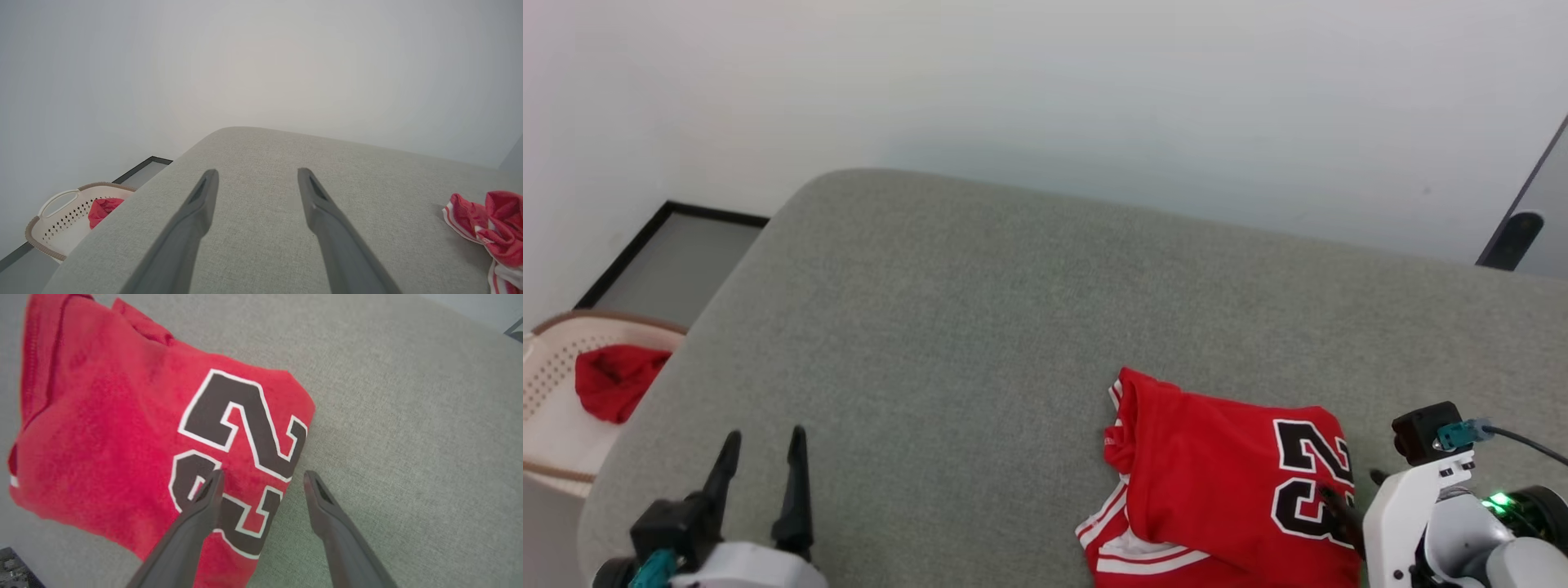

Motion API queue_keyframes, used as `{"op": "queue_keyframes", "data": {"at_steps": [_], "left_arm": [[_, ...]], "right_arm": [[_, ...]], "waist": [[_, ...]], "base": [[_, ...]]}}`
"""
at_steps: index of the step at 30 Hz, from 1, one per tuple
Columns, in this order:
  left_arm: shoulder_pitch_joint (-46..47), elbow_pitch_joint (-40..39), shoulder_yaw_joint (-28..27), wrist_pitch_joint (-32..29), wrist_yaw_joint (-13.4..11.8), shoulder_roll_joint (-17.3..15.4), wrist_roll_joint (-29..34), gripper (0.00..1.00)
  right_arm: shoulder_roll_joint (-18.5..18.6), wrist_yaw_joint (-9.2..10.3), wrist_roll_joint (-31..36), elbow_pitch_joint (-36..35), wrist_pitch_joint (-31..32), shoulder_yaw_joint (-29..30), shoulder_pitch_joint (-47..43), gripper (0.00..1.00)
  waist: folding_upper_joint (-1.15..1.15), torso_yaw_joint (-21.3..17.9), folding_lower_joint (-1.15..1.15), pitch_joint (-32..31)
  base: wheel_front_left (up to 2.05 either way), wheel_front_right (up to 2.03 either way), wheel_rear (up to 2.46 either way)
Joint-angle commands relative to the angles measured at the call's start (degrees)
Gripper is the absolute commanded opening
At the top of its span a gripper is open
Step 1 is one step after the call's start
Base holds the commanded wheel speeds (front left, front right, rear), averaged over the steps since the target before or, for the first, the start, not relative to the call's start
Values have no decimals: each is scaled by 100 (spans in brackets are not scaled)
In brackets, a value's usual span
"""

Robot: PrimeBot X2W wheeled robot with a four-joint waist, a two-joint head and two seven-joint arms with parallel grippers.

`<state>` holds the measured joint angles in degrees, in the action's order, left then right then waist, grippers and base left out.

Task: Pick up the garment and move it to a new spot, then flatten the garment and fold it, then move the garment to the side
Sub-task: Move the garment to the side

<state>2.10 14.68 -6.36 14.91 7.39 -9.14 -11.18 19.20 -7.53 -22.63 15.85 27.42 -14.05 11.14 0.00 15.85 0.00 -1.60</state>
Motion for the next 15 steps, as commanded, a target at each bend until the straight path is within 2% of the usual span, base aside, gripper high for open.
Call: {"op": "queue_keyframes", "data": {"at_steps": [1,5,15], "left_arm": [[101,-8,34,25,17,42,-49,100],[244,20,162,25,18,98,-105,100],[512,93,318,25,18,150,-204,100]], "right_arm": [[22,5,20,10,184,54,47,100],[-34,5,43,129,662,177,125,100],[-339,5,-5,1100,898,52,497,100]], "waist": [[0,81,0,143],[0,174,0,357],[0,326,0,723]], "base": [[0,0,0],[0,0,0],[0,0,0]]}}
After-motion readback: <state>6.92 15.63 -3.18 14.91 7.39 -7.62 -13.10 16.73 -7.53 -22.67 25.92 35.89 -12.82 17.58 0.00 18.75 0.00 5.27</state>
